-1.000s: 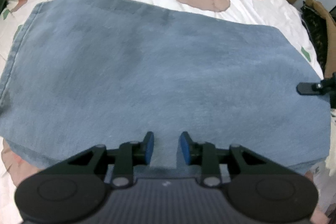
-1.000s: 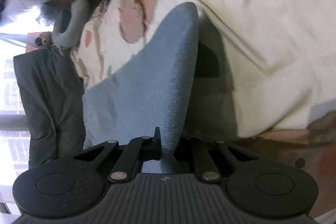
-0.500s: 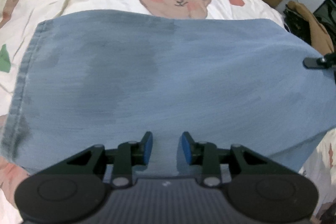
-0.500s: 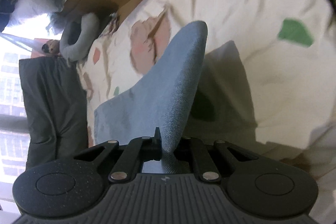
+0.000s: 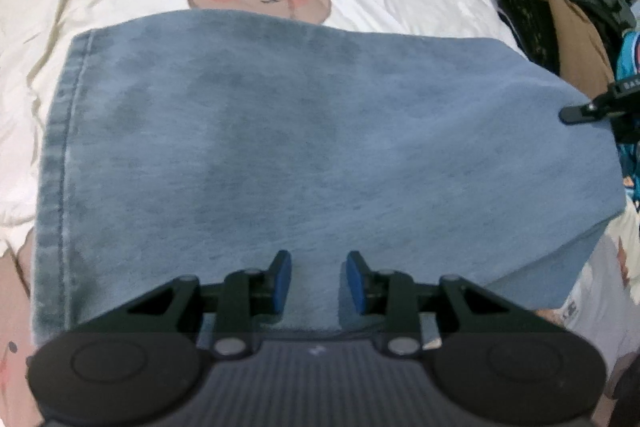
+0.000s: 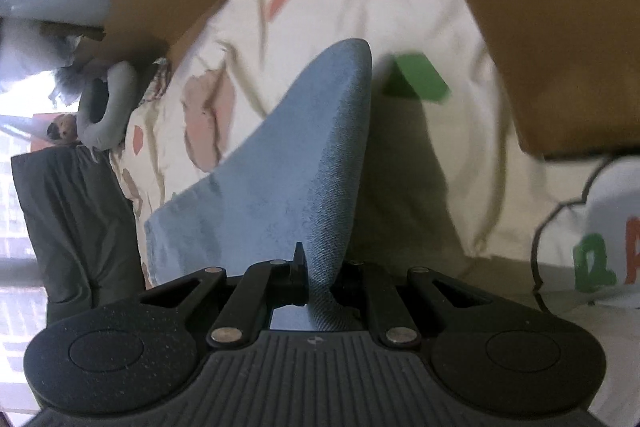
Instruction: Fold clothes
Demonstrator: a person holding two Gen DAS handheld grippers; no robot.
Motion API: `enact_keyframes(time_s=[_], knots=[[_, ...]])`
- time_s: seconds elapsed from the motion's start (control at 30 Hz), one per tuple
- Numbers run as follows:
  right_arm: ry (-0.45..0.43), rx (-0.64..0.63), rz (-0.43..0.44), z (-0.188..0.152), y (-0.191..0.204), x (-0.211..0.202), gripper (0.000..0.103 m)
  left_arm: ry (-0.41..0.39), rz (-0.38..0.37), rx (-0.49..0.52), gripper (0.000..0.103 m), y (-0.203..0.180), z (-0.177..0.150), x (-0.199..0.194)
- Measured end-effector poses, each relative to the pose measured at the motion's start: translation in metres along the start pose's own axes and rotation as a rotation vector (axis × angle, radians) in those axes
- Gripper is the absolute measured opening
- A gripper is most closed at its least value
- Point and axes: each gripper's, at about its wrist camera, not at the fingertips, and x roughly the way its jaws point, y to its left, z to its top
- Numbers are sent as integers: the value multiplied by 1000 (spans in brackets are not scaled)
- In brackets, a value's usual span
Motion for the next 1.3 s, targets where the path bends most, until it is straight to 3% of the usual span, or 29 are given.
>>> enact_keyframes(time_s=[0.2, 0.27, 0.33, 0.8, 1.07, 1.3], knots=[[-11, 42, 81, -8, -35, 12, 15, 13, 10, 19, 33, -2, 5, 1], [6, 22, 79, -13, -40, 14, 29, 18, 13, 28, 33, -3, 9, 2], [24, 11, 75, -18, -45, 15, 33, 21, 16, 34, 33, -8, 12, 6], [98, 75, 26, -65, -85, 4, 40, 36, 7, 75, 34, -23, 16, 14], [72, 177, 188, -73, -94, -10, 41, 37, 8, 84, 34, -23, 16, 14], [25, 279, 161, -86, -116, 3, 41, 36, -34, 42, 34, -23, 22, 15]])
